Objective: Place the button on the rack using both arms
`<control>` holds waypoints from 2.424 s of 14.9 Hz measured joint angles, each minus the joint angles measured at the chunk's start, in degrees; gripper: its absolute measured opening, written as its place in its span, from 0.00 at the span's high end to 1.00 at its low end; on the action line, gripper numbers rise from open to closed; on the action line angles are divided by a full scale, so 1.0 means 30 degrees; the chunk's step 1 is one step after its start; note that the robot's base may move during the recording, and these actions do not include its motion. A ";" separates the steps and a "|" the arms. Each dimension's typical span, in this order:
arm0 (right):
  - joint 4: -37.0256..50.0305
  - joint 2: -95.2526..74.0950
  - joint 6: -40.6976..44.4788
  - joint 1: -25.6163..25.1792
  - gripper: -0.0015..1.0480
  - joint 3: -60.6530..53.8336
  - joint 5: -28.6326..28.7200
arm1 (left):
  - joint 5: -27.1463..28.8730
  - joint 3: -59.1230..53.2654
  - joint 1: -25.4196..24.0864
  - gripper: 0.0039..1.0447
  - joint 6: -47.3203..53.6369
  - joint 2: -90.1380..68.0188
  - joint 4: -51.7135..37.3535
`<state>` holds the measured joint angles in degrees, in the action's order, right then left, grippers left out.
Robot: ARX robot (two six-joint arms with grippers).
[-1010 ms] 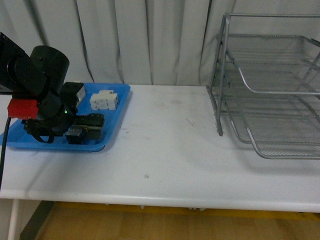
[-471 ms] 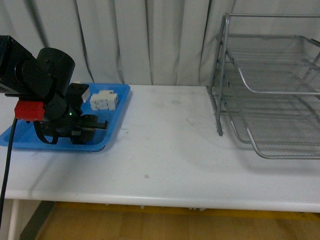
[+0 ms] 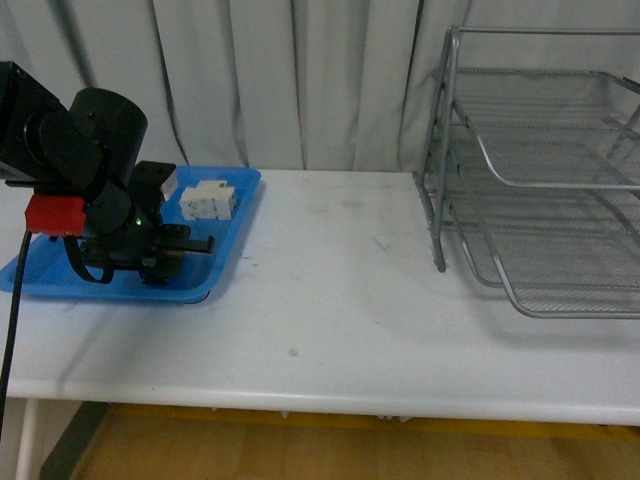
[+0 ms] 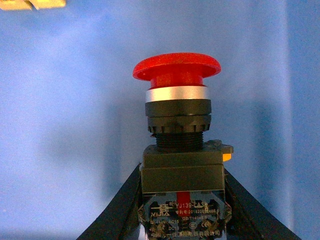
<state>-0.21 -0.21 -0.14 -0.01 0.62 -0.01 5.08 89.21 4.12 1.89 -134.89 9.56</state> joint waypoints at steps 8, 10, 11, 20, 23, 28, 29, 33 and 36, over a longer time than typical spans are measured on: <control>0.0000 0.0000 0.0007 0.0000 0.06 0.0000 0.0000 | -0.1413 -1.0003 0.0219 0.65 -0.0634 1.4892 -0.1158; 0.0000 0.0000 0.0000 0.0000 0.06 0.0000 0.0000 | -0.1413 -1.0535 0.0219 0.65 -0.0634 1.5737 -0.1195; 0.0000 0.0000 0.0000 0.0000 0.06 0.0000 0.0000 | -0.1406 -1.0958 0.0219 0.65 -0.0634 1.6334 -0.1260; -0.0007 0.0000 0.0007 0.0000 0.06 0.0000 0.0000 | -0.1217 -1.2320 -0.0168 0.66 -0.0634 1.7019 -0.1792; -0.0007 0.0000 0.0007 0.0000 0.06 0.0000 0.0000 | -0.1217 -1.2371 -0.0168 0.66 -0.0627 1.7019 -0.1814; 0.0007 0.0000 0.0000 0.0000 0.06 0.0000 0.0000 | -0.1275 -1.2480 -0.0153 0.66 -0.0627 1.6976 -0.1938; -0.0007 -0.0007 0.0007 0.0000 0.06 0.0000 0.0000 | -0.1275 -1.2480 -0.0036 0.66 -0.0627 1.6954 -0.2076; -0.0029 0.0000 0.0000 0.0000 0.06 0.0000 -0.0044 | -0.1173 -1.2473 0.1093 0.66 -0.0729 1.6152 -0.2499; -0.0007 0.0000 0.0000 0.0000 0.06 0.0000 -0.0015 | -0.0692 -1.0907 0.2608 0.66 -0.1231 1.4010 -0.2470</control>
<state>-0.23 -0.21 -0.14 -0.01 0.62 -0.05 3.01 56.49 11.94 -1.80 -92.86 2.15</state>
